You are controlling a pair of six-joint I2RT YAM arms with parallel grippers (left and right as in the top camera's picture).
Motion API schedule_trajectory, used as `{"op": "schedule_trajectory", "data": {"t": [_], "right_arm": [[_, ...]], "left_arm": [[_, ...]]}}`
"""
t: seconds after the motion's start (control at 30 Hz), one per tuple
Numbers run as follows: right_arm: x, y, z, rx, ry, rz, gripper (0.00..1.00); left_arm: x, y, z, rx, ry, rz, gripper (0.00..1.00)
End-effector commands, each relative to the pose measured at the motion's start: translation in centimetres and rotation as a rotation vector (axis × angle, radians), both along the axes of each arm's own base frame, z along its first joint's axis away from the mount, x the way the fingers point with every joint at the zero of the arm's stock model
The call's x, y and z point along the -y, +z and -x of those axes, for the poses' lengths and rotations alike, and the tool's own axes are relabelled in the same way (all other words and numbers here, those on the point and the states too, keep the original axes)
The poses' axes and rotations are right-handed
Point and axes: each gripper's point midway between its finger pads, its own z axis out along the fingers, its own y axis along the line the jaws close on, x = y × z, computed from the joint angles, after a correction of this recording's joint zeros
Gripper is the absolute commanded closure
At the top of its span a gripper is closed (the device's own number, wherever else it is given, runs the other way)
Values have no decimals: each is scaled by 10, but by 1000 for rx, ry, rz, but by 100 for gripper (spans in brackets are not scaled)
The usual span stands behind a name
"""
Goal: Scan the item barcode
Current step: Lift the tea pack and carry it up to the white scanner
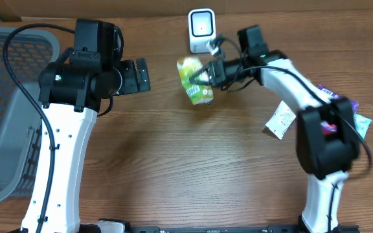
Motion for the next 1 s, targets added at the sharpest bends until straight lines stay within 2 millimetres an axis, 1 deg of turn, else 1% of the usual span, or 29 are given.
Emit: {"op": "schedule_trajectory", "data": {"t": [0.0, 0.07, 0.2, 0.3, 0.37, 0.5, 0.6, 0.63, 0.7, 0.77, 0.83, 0.9, 0.97], "right_arm": [[14, 100, 16, 226, 9, -95, 96], [22, 121, 18, 291, -36, -79, 96], [30, 150, 21, 380, -109, -46, 96], [33, 163, 24, 423, -143, -33, 96], [35, 168, 25, 436, -157, -27, 96], [36, 167, 21, 443, -181, -11, 96], [38, 162, 10, 442, -242, 35, 96], [41, 158, 2, 453, -289, 71, 96], [53, 145, -26, 493, -445, 202, 96], [67, 134, -49, 591, -563, 349, 96], [79, 125, -67, 714, -650, 510, 96], [84, 120, -79, 860, -680, 660, 96], [81, 119, -89, 1024, -665, 790, 96]], "left_arm": [[-3, 5, -3, 16, 17, -5, 0], [-3, 5, -3, 16, 16, -5, 0], [-3, 5, -3, 16, 16, -5, 0], [-3, 5, -3, 16, 17, -5, 0], [-3, 5, -3, 16, 16, -5, 0], [-3, 5, -3, 16, 17, -5, 0], [-3, 5, -3, 16, 17, -5, 0], [-3, 5, -3, 16, 16, -5, 0], [-3, 5, -3, 16, 16, -5, 0], [-3, 5, -3, 16, 17, -5, 0], [-3, 5, -3, 16, 16, -5, 0], [-3, 5, -3, 16, 16, -5, 0], [-3, 5, -3, 16, 17, -5, 0]]}}
